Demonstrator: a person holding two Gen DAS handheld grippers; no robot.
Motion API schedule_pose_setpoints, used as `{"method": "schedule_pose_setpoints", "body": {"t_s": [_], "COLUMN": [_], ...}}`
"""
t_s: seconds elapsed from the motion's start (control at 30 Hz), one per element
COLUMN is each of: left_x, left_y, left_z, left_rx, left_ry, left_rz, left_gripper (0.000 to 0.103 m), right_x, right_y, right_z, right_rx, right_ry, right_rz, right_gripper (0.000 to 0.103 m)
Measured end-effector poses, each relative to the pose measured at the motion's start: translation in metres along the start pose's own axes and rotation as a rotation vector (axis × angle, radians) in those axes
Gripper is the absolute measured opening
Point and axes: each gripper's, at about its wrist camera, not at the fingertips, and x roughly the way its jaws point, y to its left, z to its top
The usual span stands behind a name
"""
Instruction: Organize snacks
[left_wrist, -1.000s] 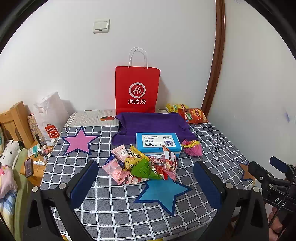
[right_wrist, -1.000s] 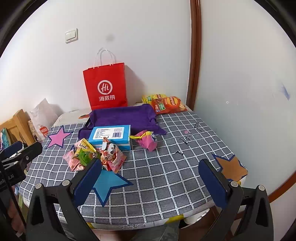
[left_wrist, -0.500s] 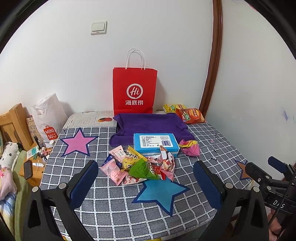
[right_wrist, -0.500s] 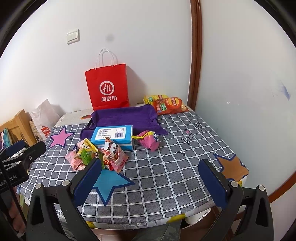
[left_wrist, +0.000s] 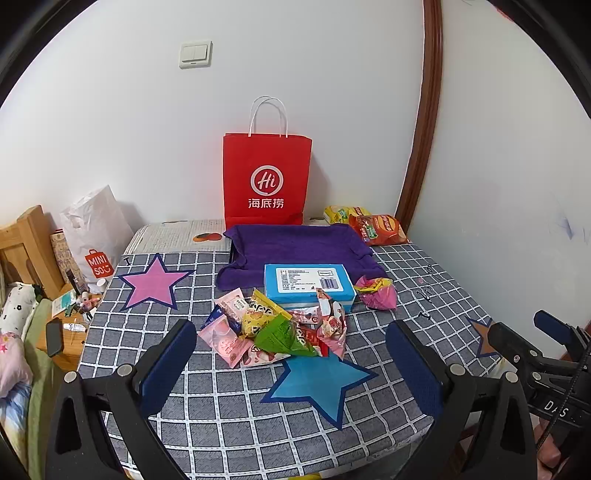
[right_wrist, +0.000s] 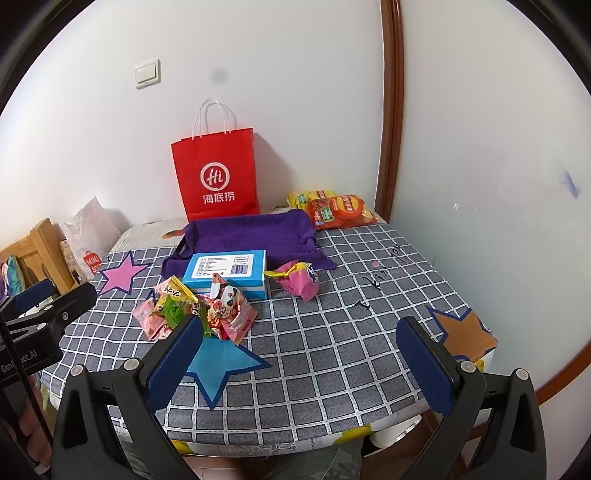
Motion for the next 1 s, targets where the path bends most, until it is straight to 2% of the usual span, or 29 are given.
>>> {"method": "schedule_pose_setpoints", "body": {"t_s": [1.0], "left_x": [-0.0009], "left_y": [-0.0038], "left_z": [-0.0016], "left_rx": [-0.001], "left_ry": [-0.003], "left_rz": [-0.002], "left_gripper": [0.102], "right_x": [-0.0036], "right_y": [0.0018], "right_z": [-0.0005], "right_rx": [0.004], "right_ry": [-0.008], "right_rz": [0.011], "right_gripper": [0.103]}}
